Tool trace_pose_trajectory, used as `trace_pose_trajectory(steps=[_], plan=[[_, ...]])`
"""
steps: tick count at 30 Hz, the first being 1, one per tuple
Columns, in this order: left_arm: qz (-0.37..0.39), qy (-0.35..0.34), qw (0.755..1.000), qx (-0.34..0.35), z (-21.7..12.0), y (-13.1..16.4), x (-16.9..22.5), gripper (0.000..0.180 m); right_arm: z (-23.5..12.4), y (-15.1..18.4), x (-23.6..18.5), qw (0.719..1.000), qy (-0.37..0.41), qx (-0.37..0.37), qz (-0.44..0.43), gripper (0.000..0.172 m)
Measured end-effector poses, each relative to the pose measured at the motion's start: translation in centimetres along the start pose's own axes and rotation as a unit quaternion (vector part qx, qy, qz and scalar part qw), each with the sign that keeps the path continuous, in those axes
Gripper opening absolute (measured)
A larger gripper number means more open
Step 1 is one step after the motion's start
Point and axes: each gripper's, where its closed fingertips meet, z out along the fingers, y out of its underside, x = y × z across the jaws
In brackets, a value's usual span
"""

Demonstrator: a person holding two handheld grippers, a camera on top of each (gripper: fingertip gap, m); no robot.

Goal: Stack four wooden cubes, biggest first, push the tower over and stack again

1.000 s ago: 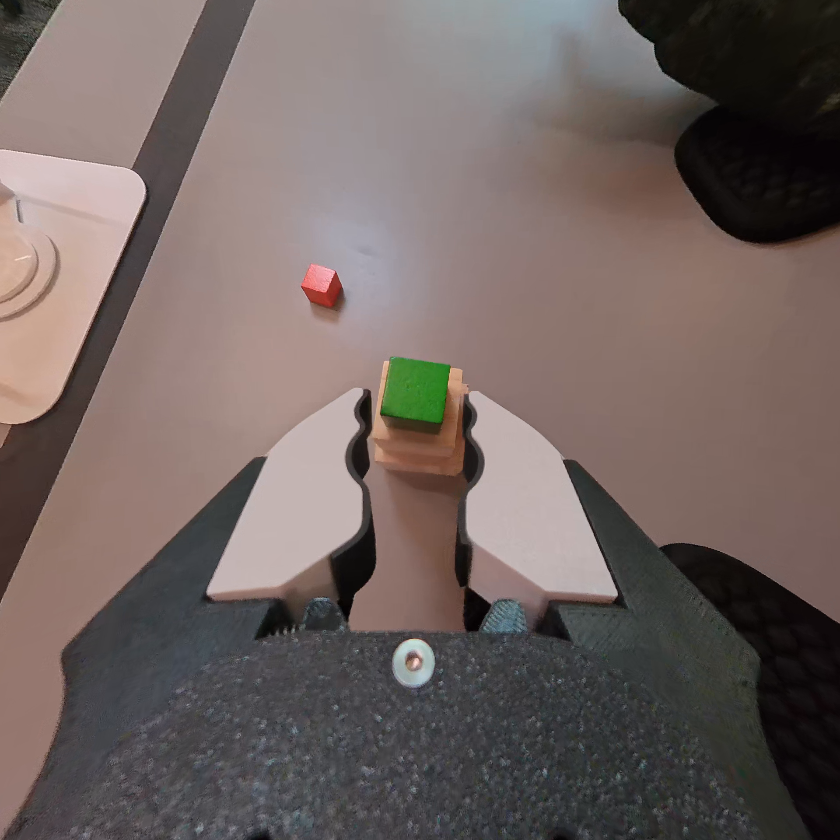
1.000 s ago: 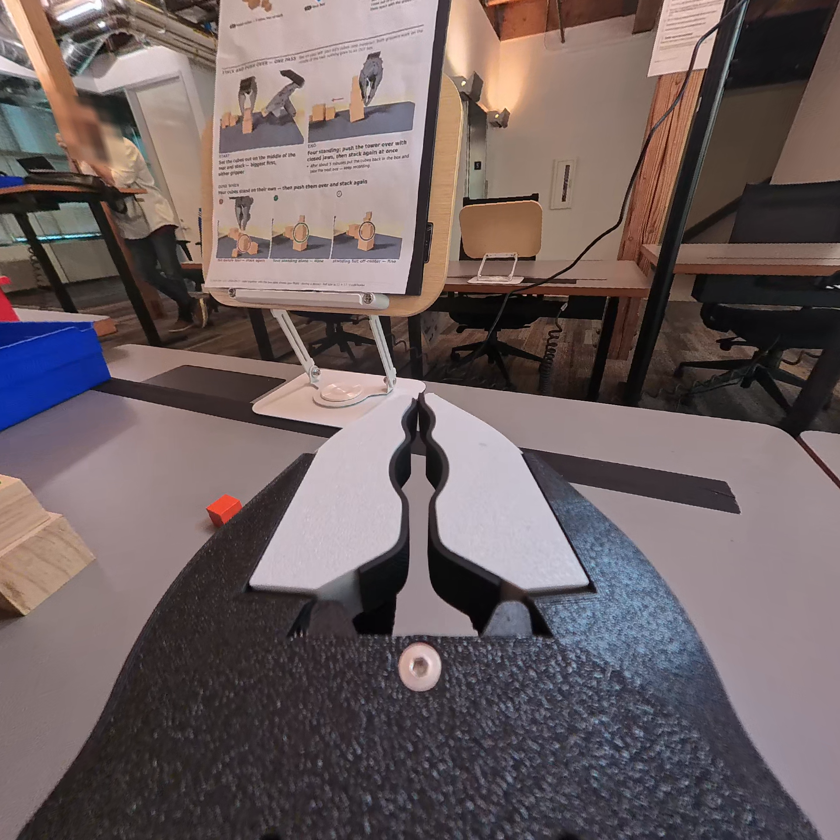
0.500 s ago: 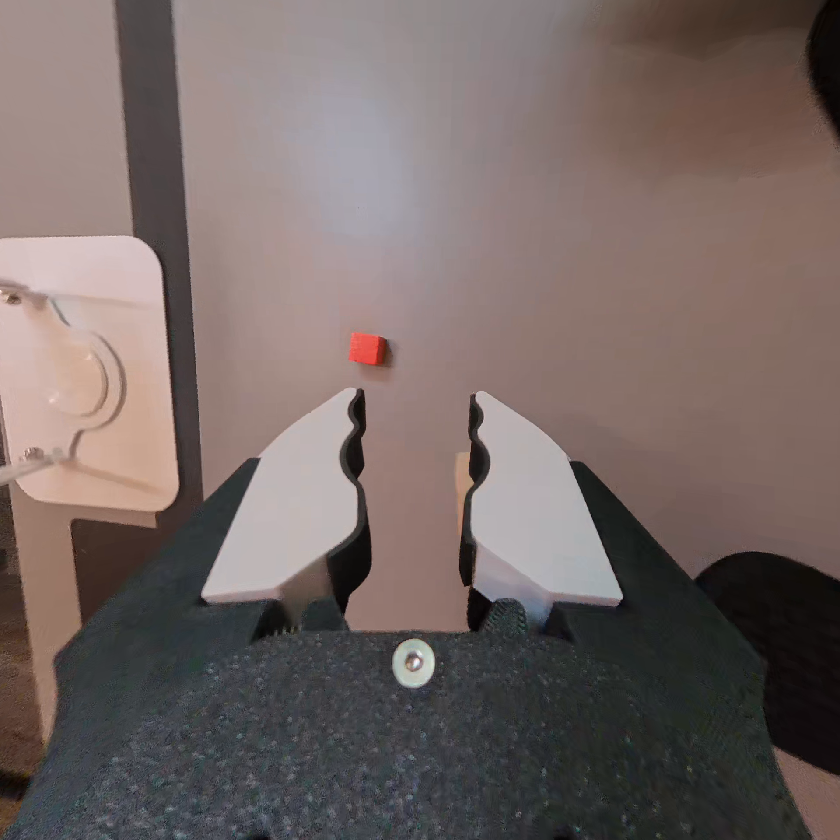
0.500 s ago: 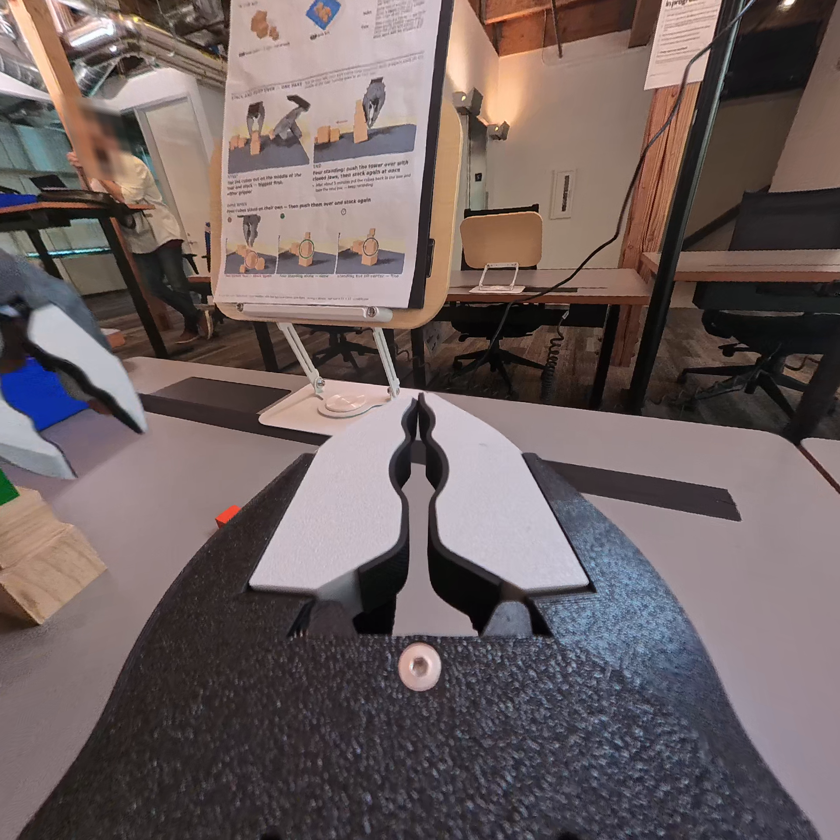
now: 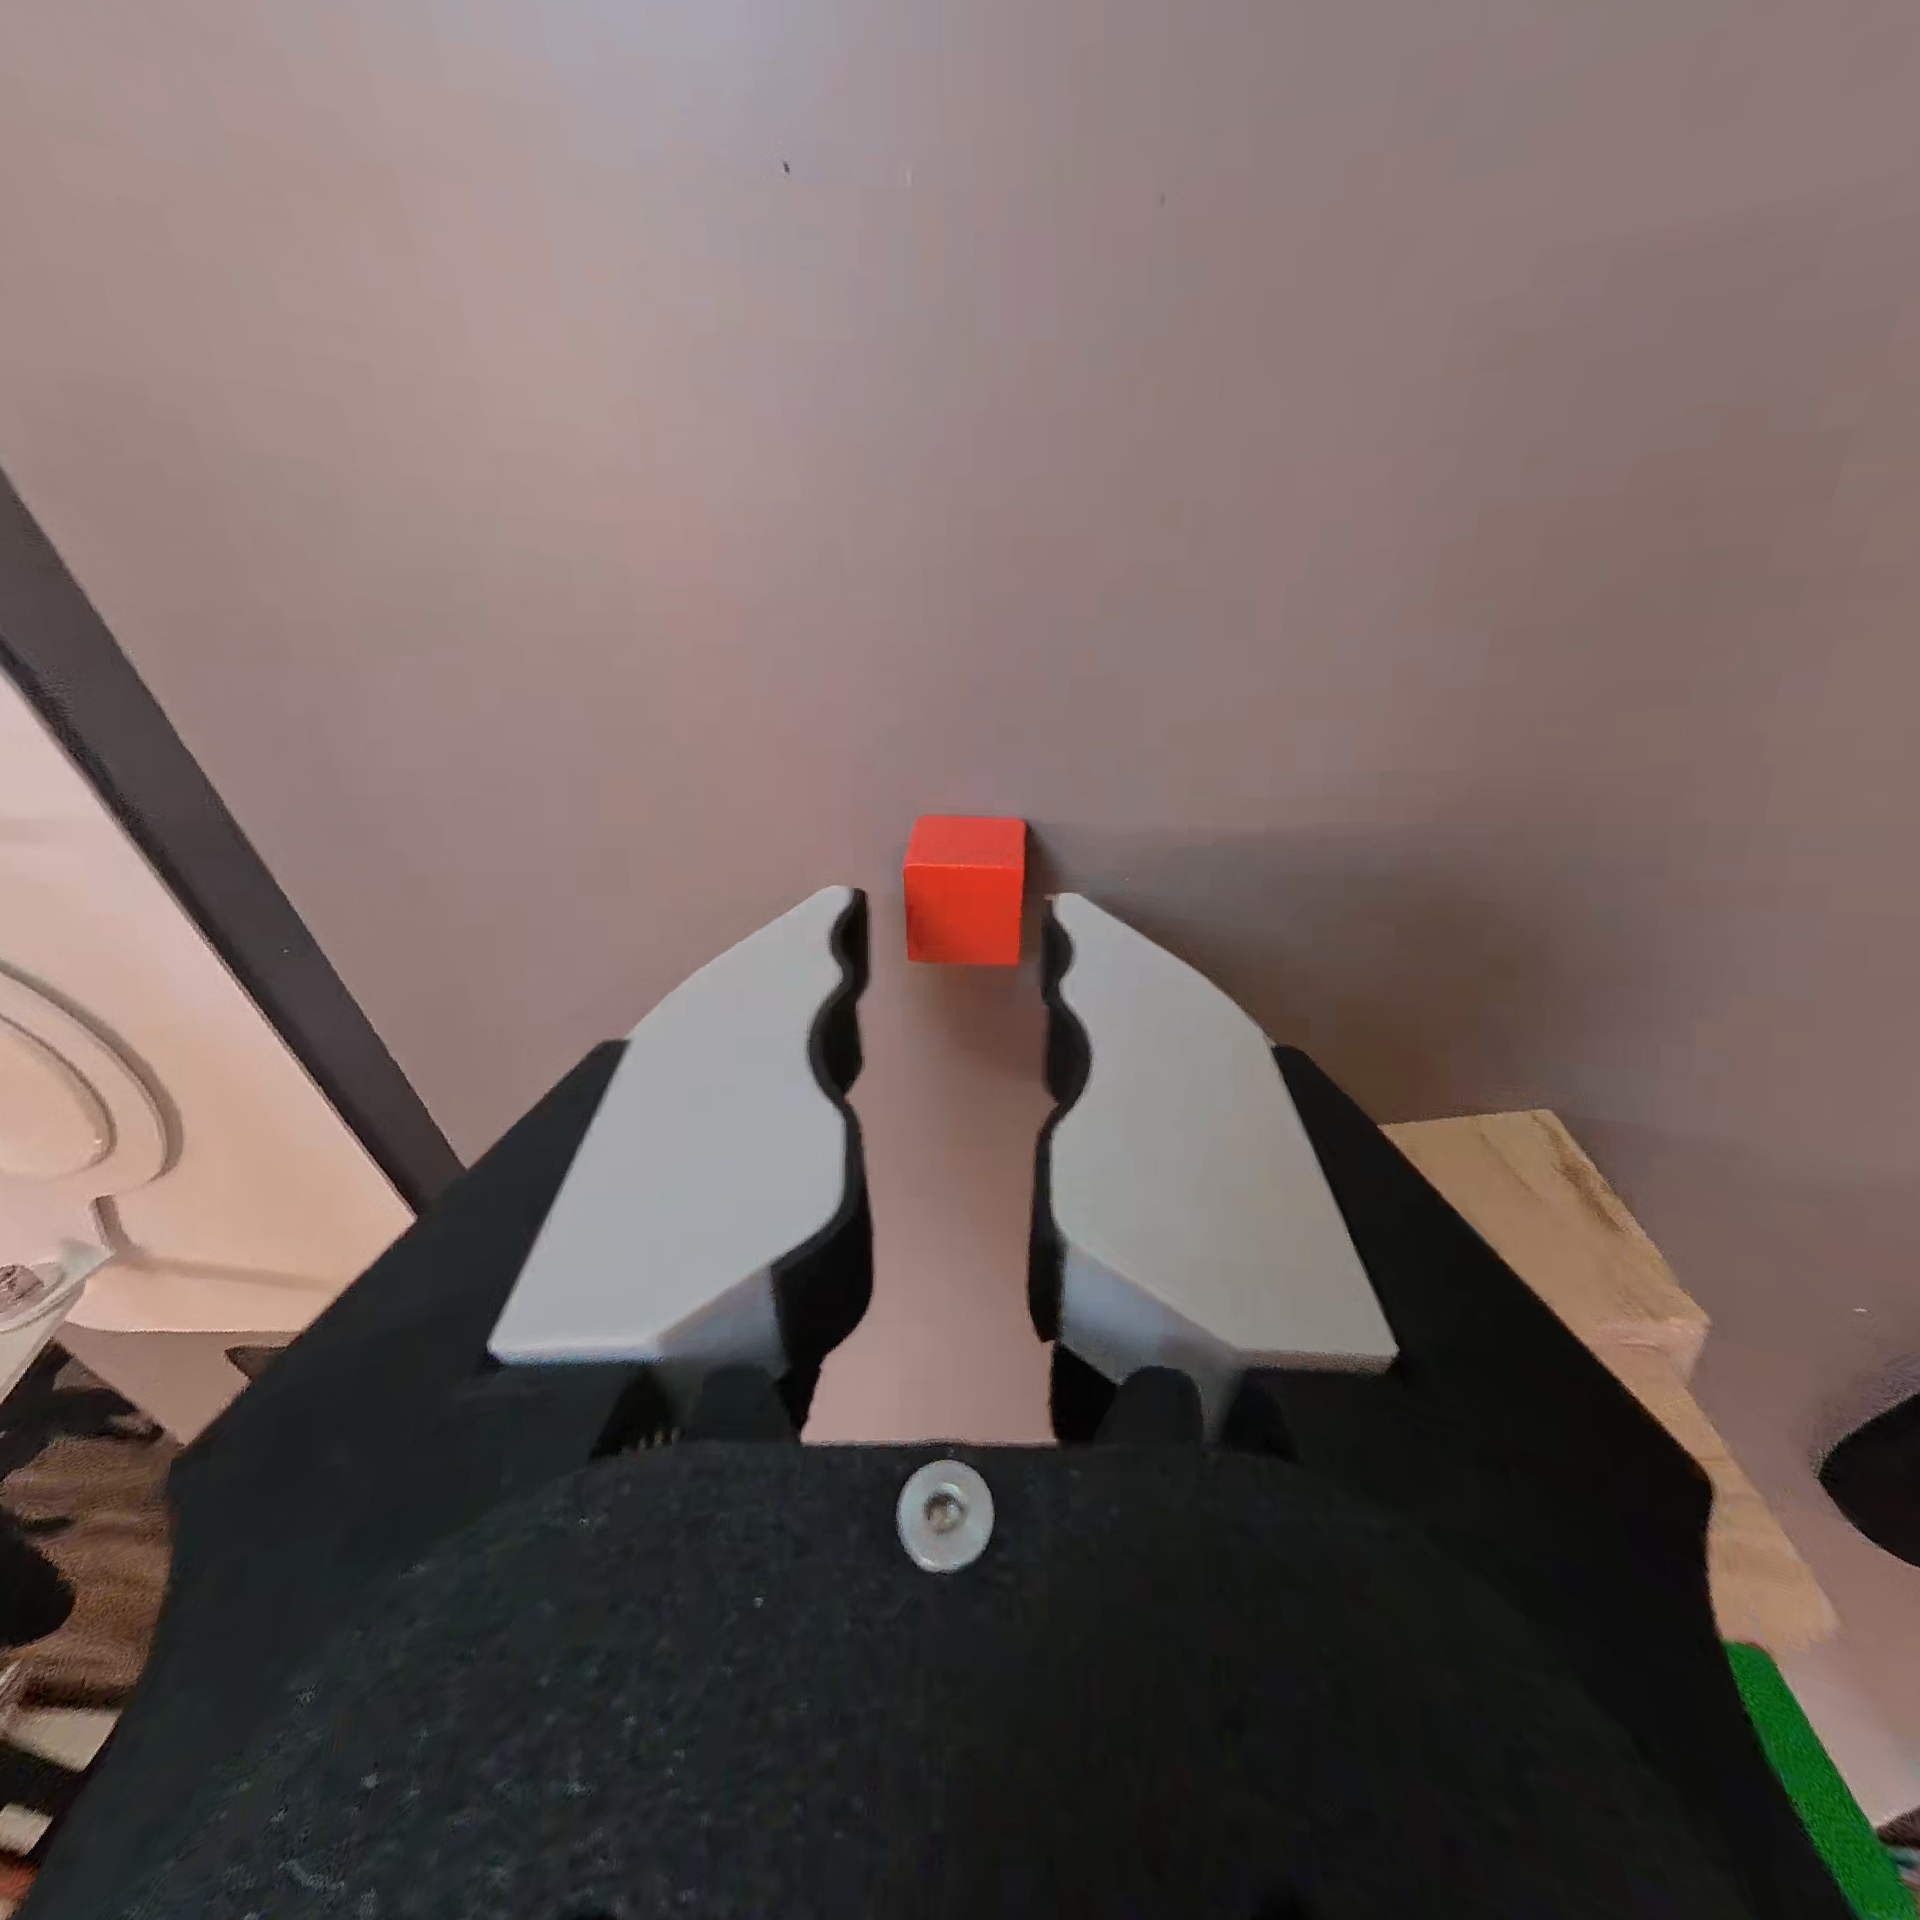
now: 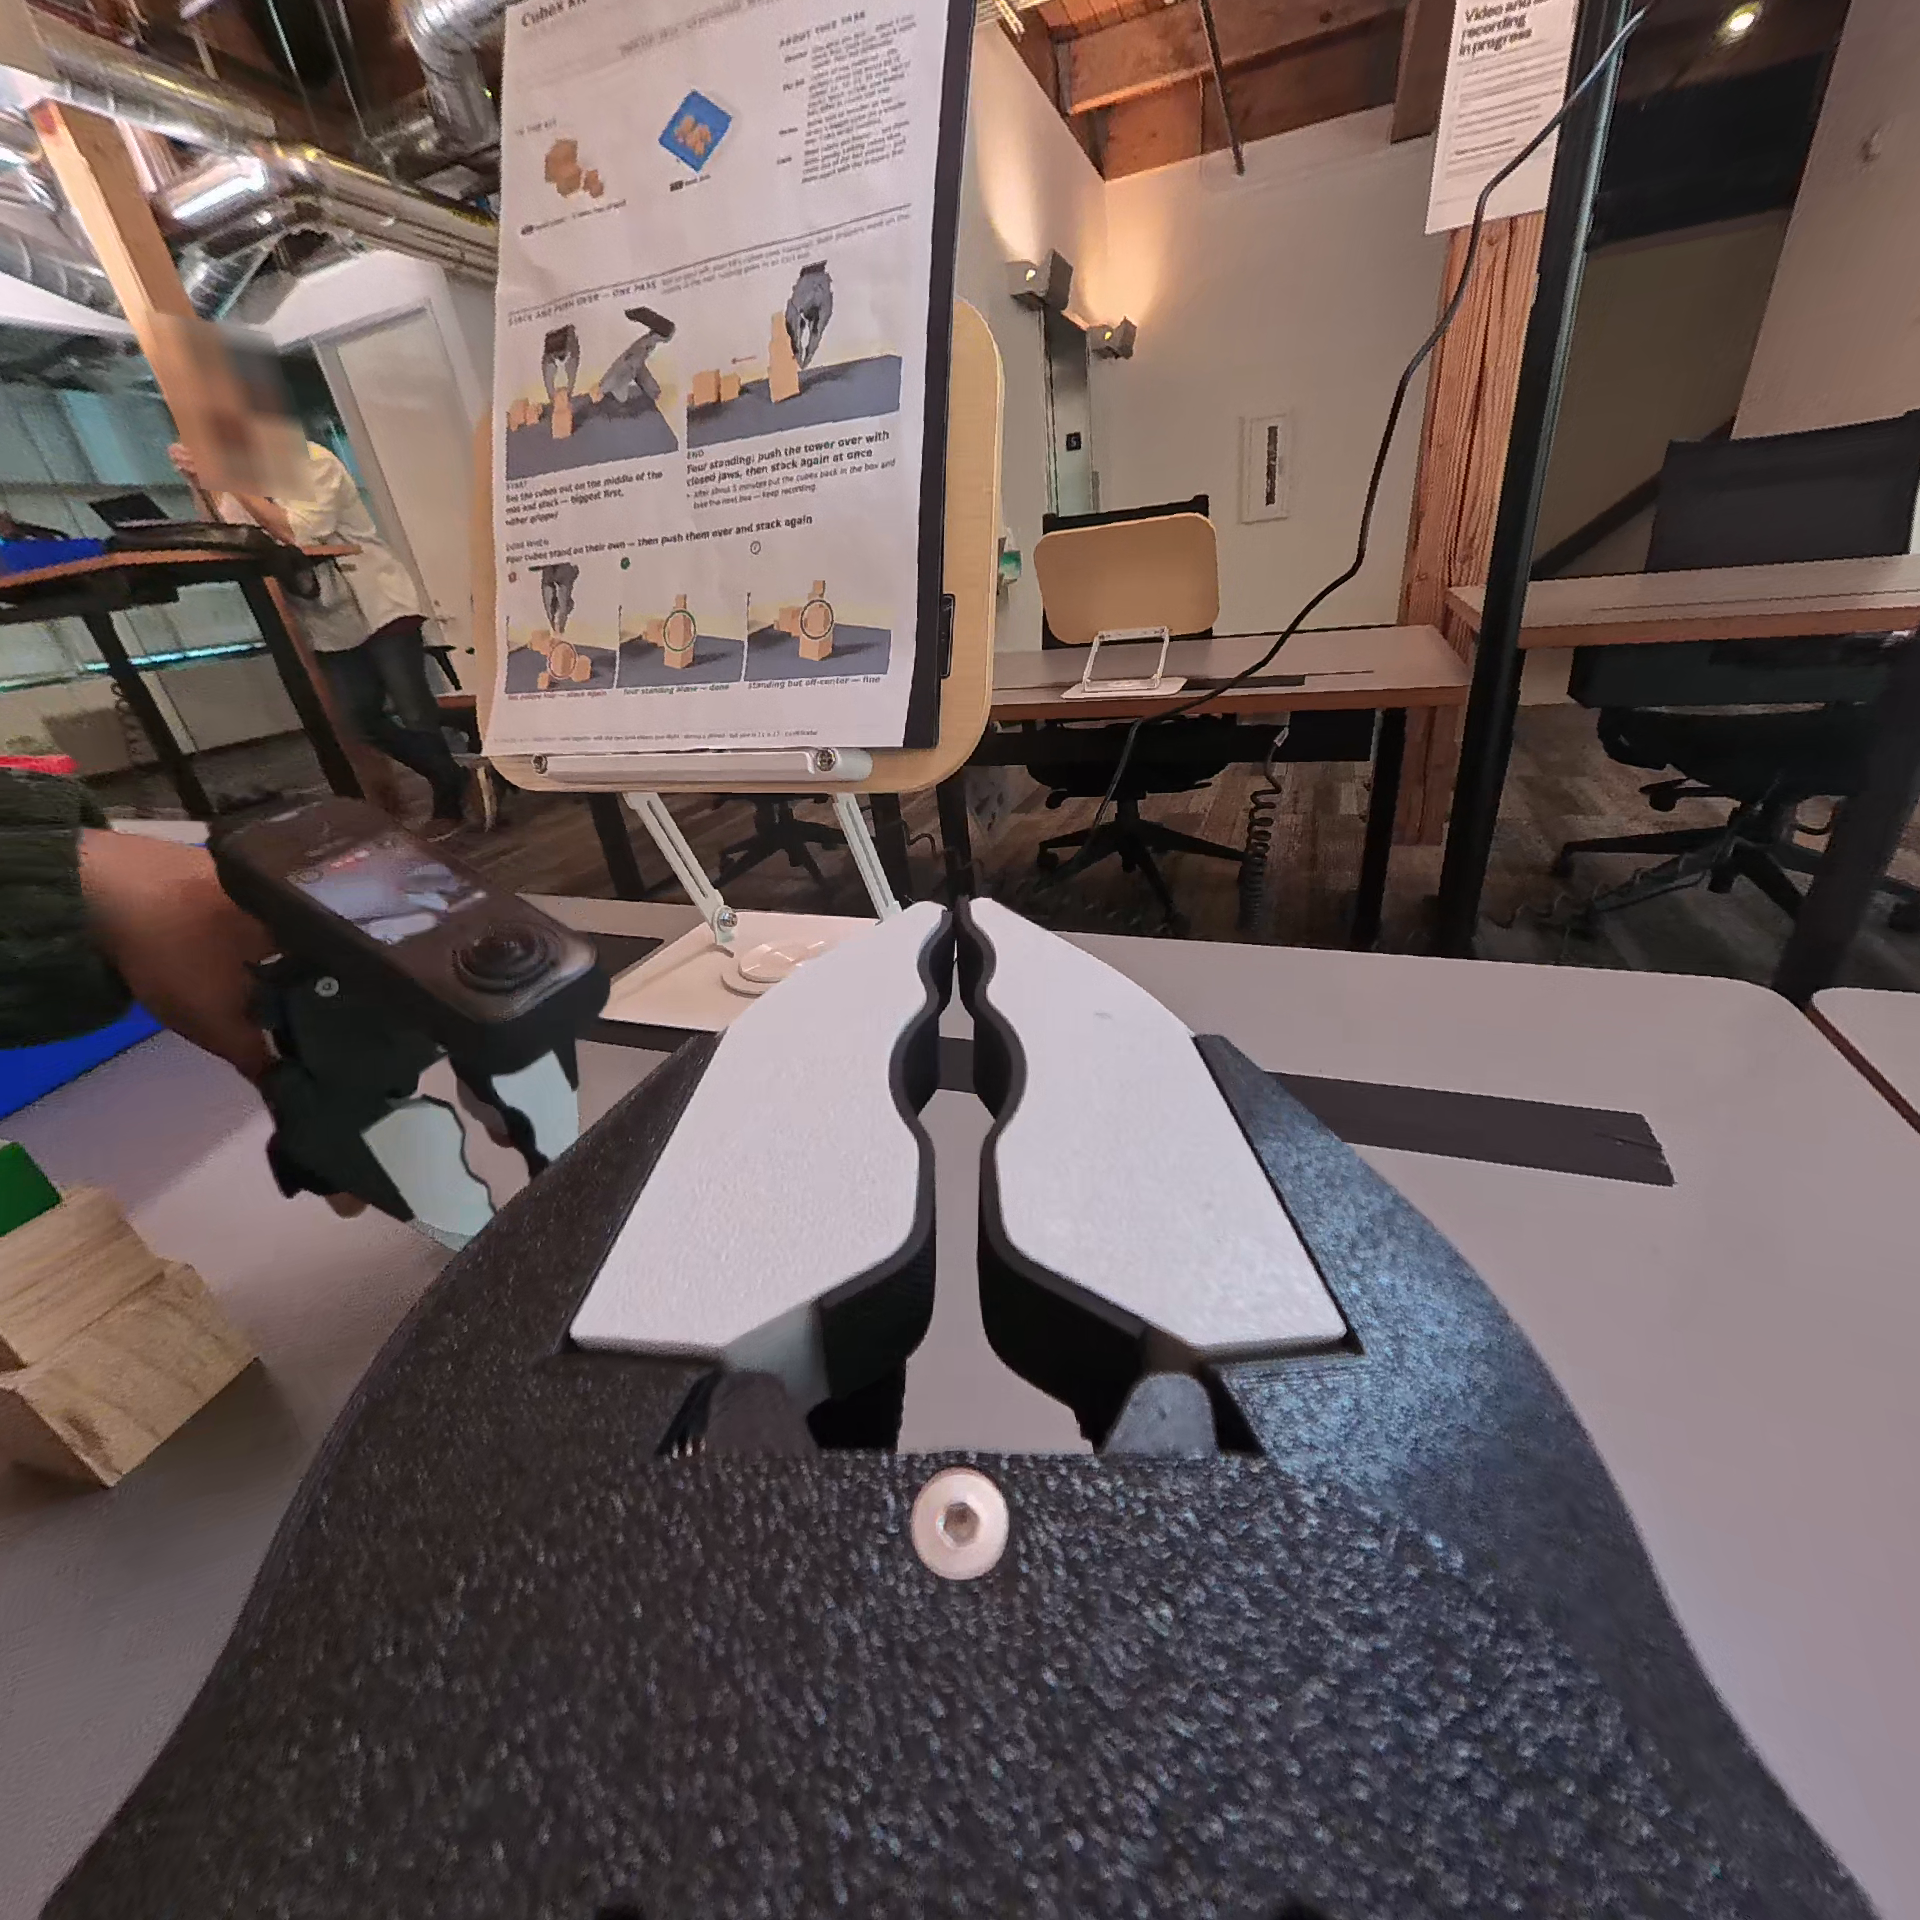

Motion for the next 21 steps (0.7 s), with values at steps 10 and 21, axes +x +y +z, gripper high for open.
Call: trace_pose_trajectory(steps=[10, 21], plan=[[-0.039, -0.020, 0.998, 0.054, -10.9, 3.0, 1.5, 0.021, 0.0, -0.1, -0.3, 1.000, -0.006, 0.002, 0.003, 0.000], [-0.084, -0.002, 0.996, 0.027, -14.1, 8.8, 8.8, 0.021, 0.2, 0.3, -1.7, 1.000, -0.019, -0.006, -0.007, 0.000]])
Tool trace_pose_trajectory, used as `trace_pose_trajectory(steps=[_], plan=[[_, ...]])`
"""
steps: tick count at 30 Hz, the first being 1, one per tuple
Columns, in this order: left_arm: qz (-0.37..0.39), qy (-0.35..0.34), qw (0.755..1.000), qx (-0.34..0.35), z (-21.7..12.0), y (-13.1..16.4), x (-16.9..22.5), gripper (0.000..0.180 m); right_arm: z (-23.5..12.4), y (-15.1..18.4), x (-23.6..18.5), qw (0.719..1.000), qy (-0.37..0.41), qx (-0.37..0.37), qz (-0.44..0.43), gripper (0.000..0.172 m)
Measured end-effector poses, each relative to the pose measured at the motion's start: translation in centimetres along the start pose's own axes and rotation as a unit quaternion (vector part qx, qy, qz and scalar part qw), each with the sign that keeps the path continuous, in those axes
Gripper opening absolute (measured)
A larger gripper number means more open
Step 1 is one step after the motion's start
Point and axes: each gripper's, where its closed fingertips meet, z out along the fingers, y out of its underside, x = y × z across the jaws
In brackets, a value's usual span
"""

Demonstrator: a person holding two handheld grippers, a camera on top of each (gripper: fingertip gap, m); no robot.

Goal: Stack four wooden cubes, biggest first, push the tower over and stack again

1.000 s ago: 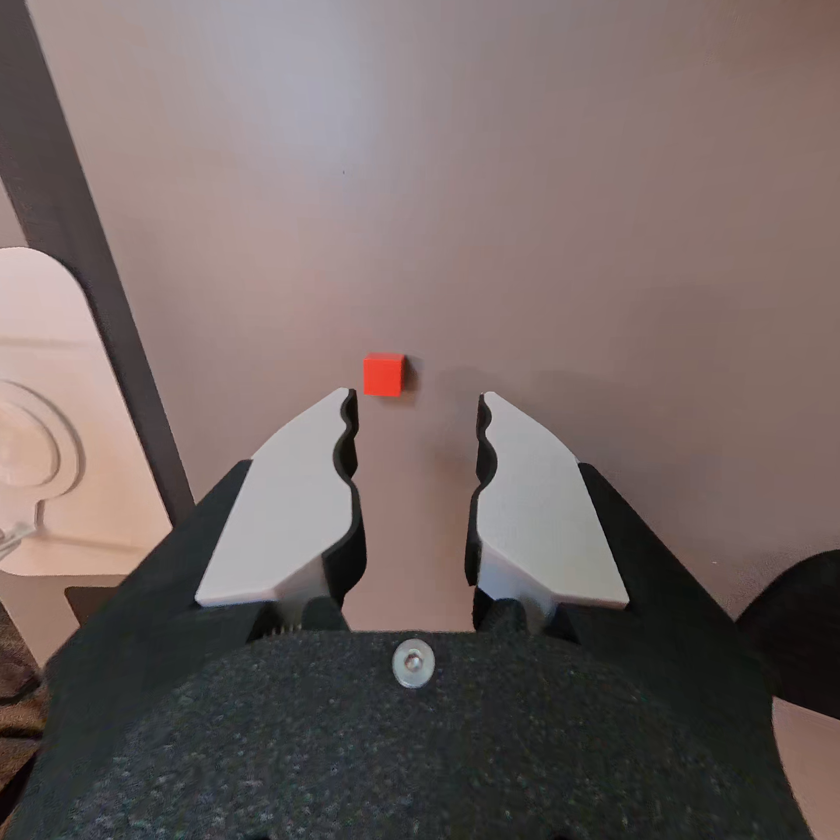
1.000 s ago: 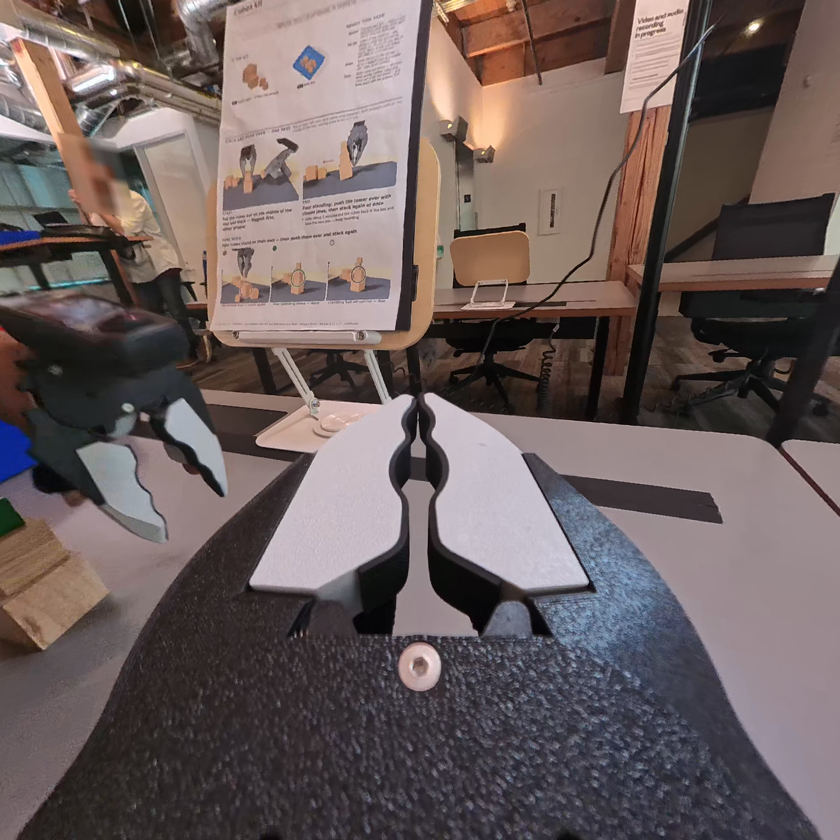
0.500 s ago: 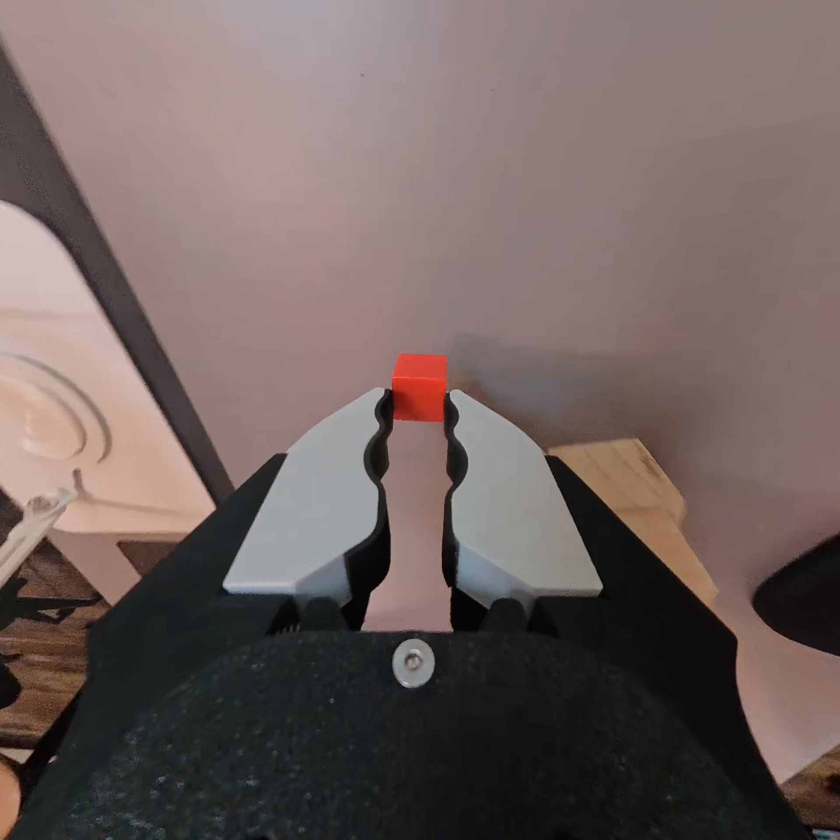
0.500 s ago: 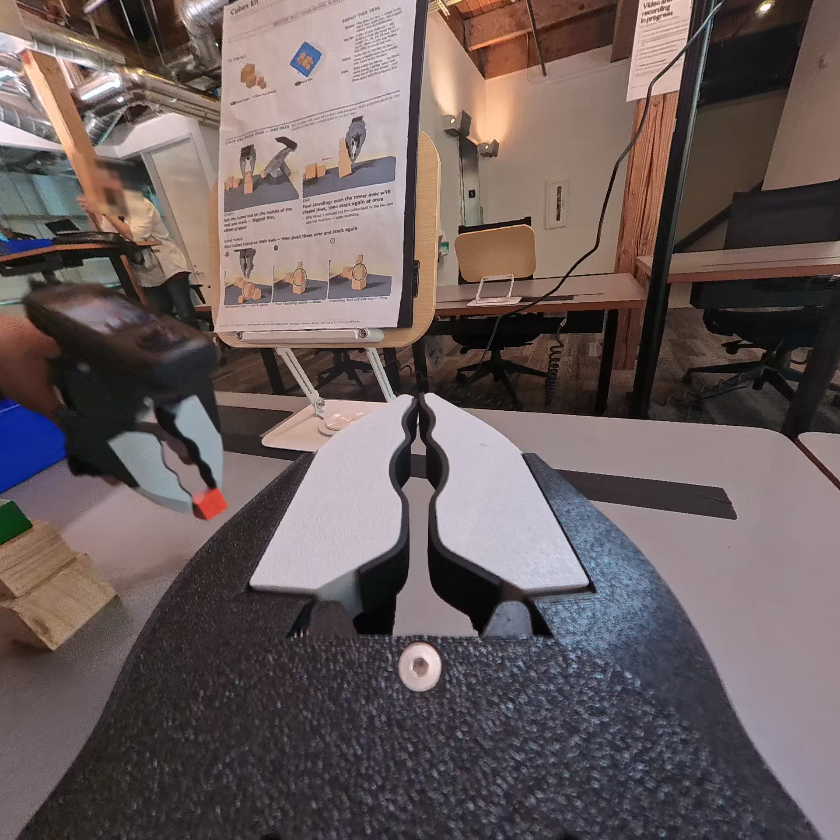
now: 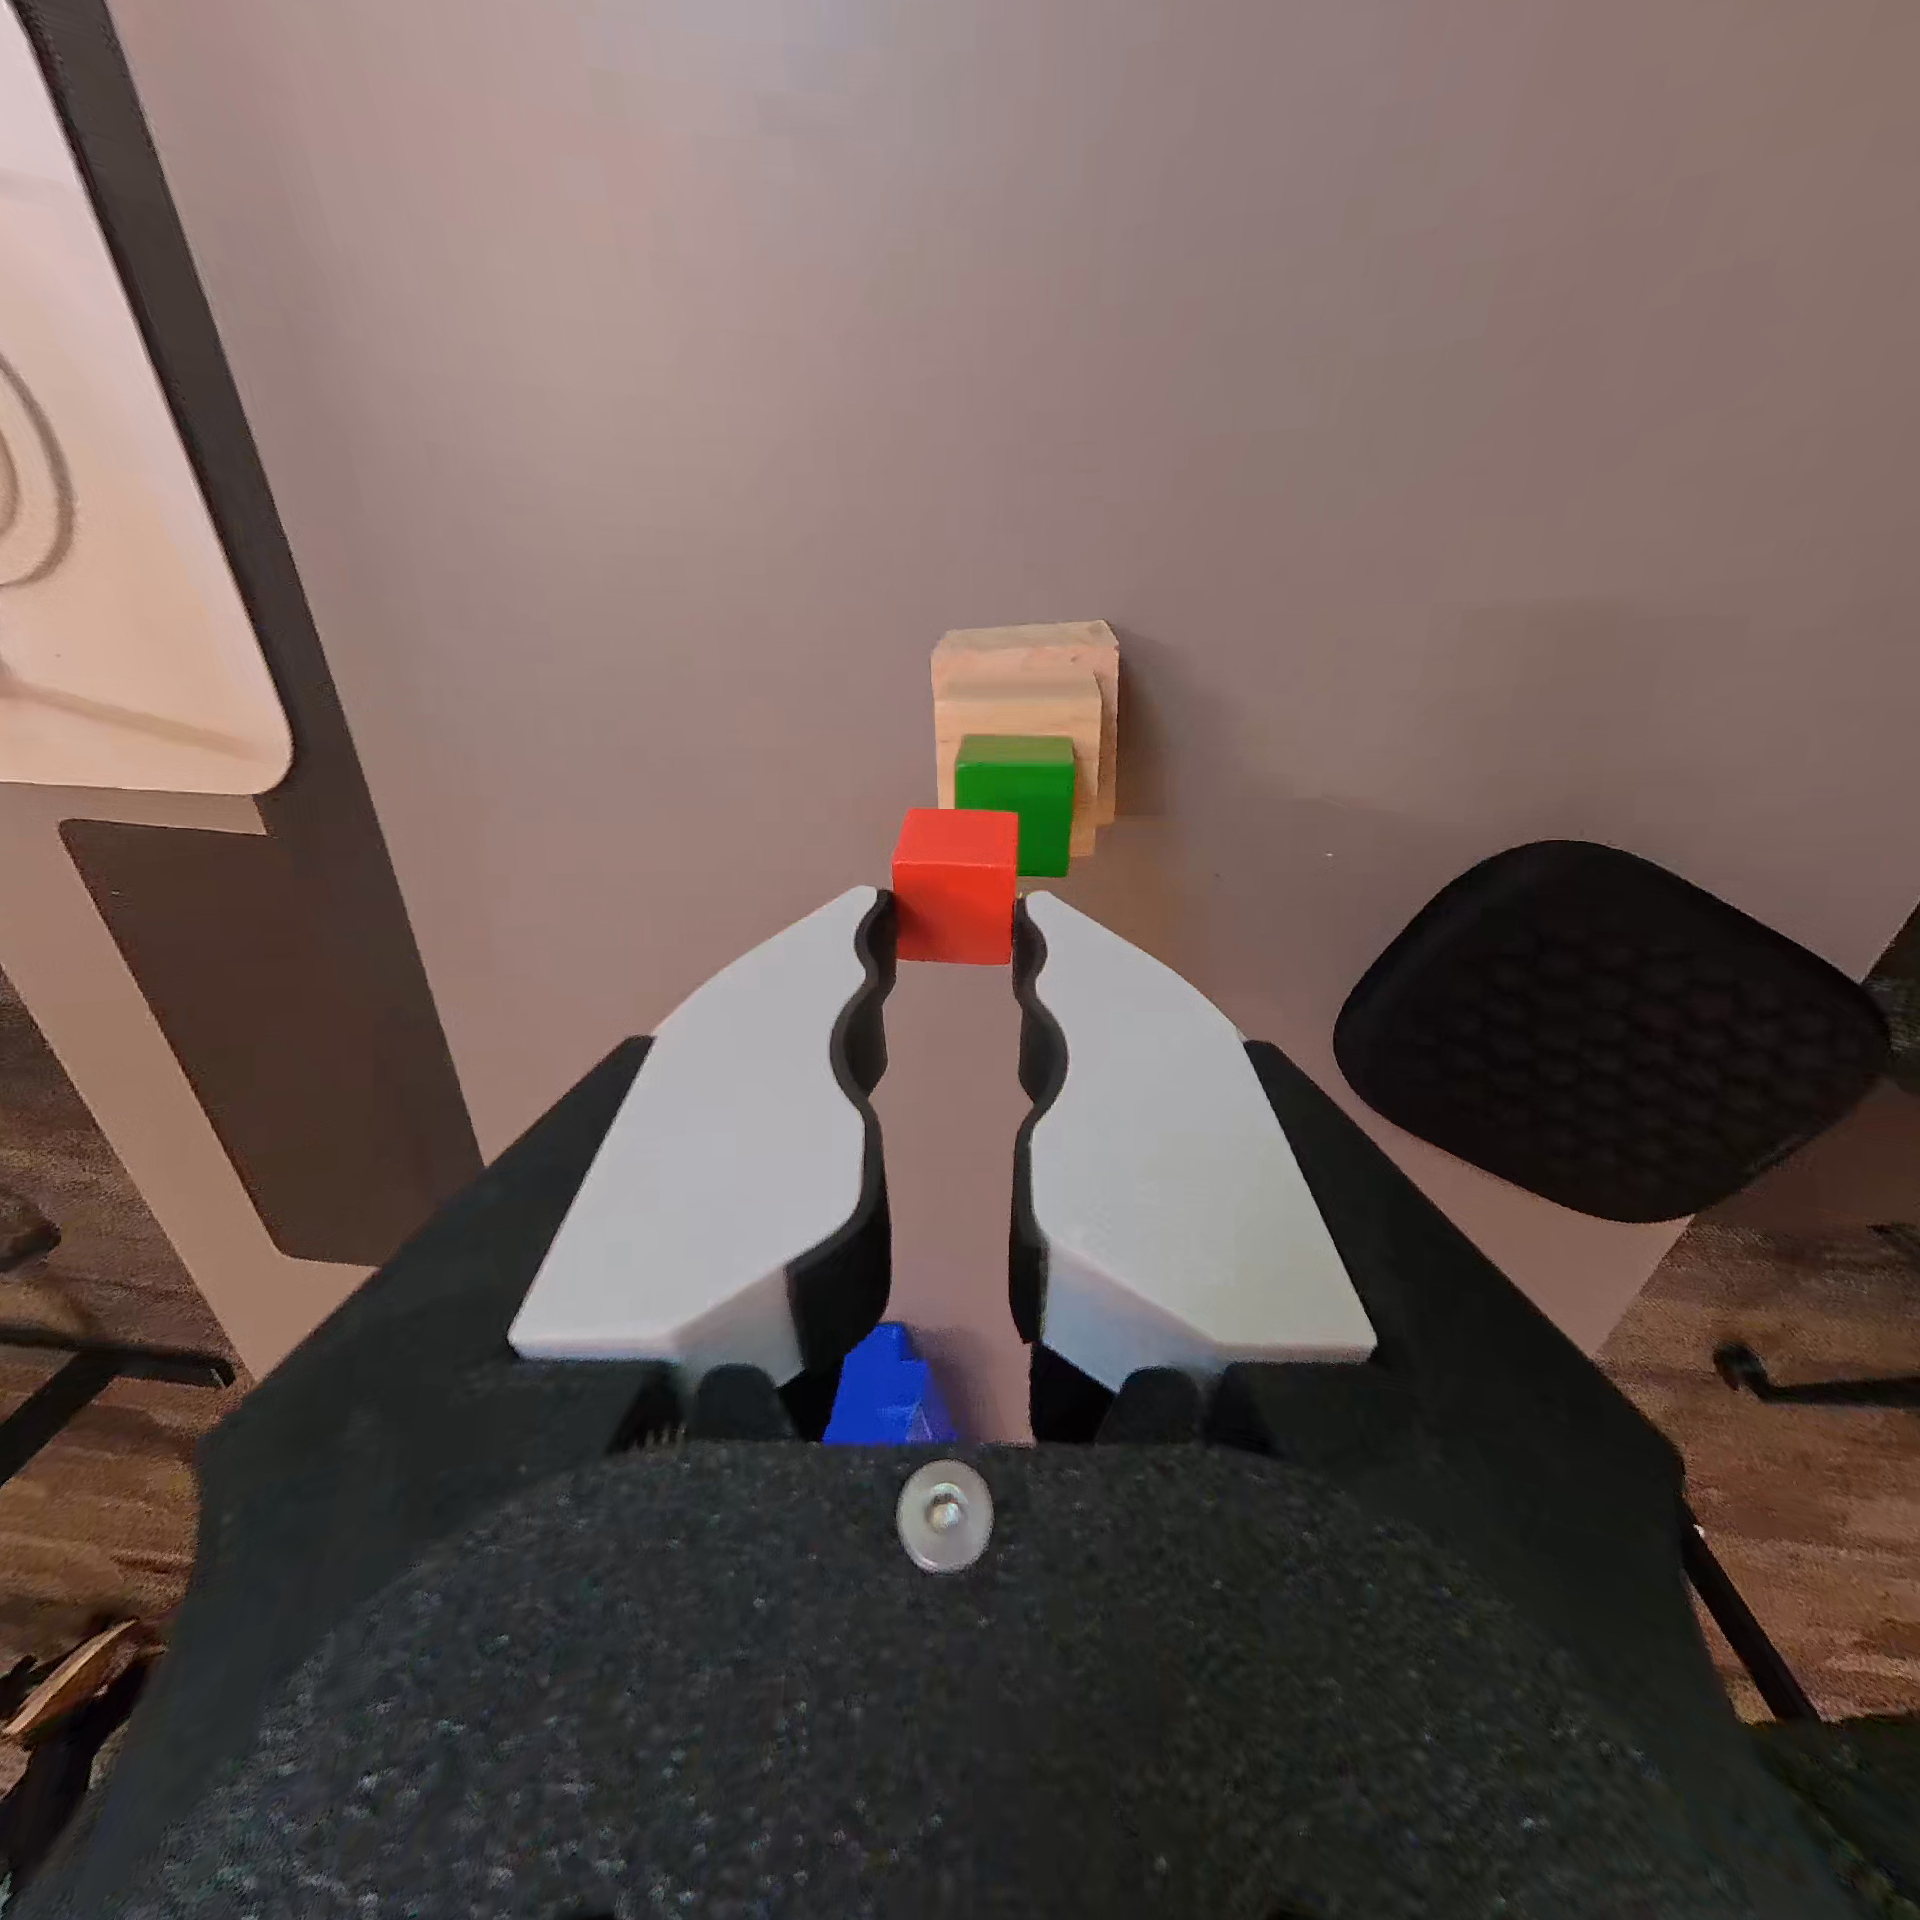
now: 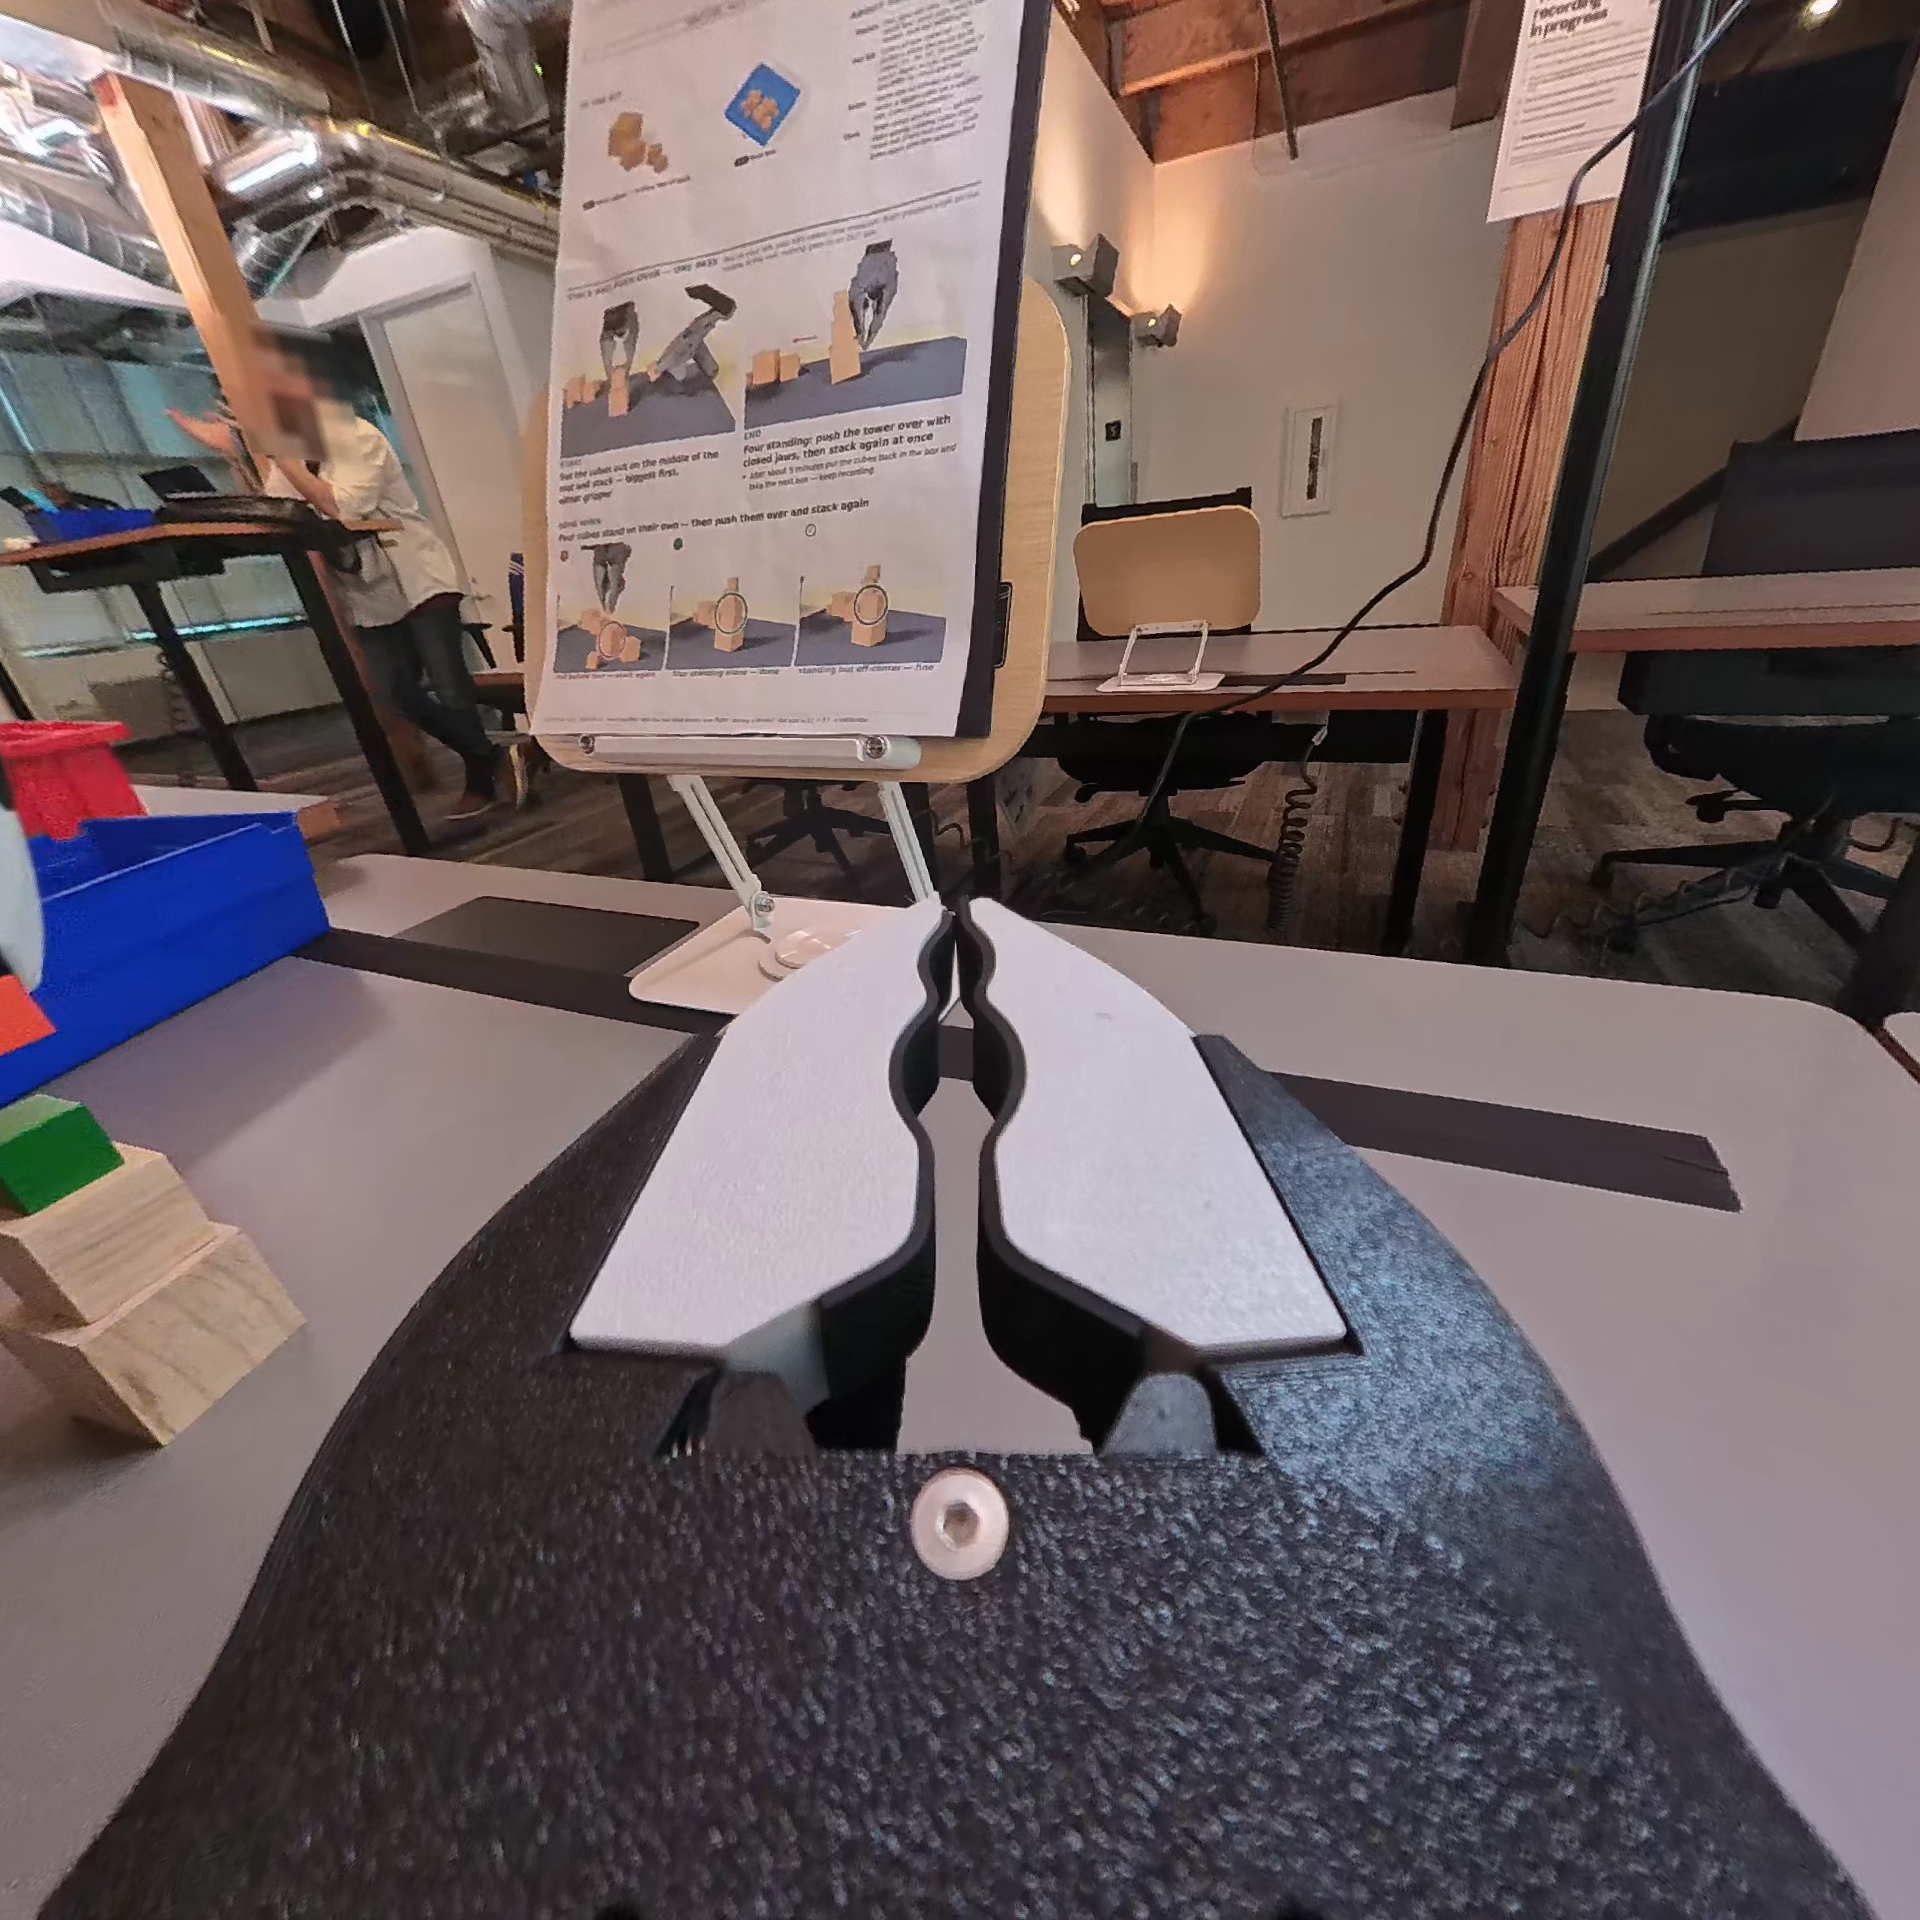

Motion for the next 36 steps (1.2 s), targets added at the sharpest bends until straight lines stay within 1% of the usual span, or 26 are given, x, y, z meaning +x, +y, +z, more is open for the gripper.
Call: trace_pose_trajectory(steps=[5, 11, 28, 33, 36], plan=[[-0.007, 0.002, 1.000, 0.005, 0.7, 0.2, 0.4, 0.021, 0.1, 0.1, 0.0, 1.000, -0.001, -0.001, -0.001, 0.000], [-0.007, 0.009, 1.000, -0.009, 1.6, 0.6, 0.6, 0.021, 0.1, 0.2, 0.1, 1.000, 0.001, -0.004, -0.001, 0.000], [0.004, 0.015, 1.000, -0.022, 2.2, 0.2, 0.8, 0.021, 0.1, 0.2, 0.2, 1.000, 0.001, -0.004, -0.002, 0.000], [0.005, 0.014, 1.000, -0.016, 2.3, 0.0, 0.8, 0.021, 0.1, 0.2, 0.2, 1.000, 0.001, -0.004, -0.001, 0.000], [0.005, 0.016, 1.000, -0.016, 2.4, 0.0, 0.9, 0.024, 0.0, 0.2, 0.2, 1.000, 0.001, -0.004, -0.002, 0.000]])
